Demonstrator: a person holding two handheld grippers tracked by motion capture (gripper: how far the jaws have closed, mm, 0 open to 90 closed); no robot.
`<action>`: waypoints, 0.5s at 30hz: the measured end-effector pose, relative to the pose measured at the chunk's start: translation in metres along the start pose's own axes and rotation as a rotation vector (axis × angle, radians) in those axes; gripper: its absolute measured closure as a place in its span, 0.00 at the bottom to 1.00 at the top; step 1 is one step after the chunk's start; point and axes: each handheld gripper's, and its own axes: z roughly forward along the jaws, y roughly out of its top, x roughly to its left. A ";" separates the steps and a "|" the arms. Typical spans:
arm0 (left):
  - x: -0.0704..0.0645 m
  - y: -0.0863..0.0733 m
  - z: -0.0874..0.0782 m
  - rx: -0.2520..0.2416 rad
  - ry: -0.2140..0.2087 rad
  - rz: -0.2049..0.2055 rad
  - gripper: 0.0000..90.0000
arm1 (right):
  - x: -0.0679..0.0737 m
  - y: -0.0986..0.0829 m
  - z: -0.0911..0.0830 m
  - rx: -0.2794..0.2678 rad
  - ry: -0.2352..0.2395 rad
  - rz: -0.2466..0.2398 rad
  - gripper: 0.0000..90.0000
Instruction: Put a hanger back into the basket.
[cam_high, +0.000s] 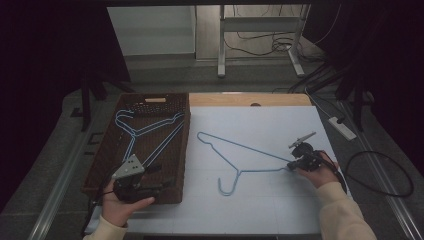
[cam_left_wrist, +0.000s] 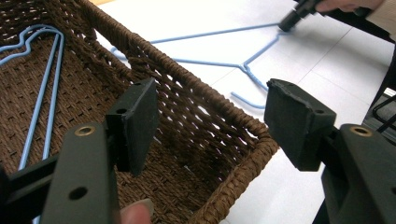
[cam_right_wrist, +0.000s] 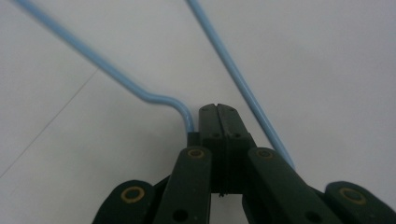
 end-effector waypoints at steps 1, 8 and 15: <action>0.001 0.000 0.000 0.000 -0.002 -0.004 0.39 | 0.004 -0.005 -0.002 -0.001 0.009 0.000 1.00; 0.003 0.000 -0.001 -0.013 -0.005 -0.018 0.39 | 0.038 -0.040 -0.016 -0.017 0.084 -0.013 1.00; 0.004 0.000 -0.002 -0.016 -0.005 -0.024 0.39 | 0.069 -0.052 -0.020 -0.023 0.137 -0.053 1.00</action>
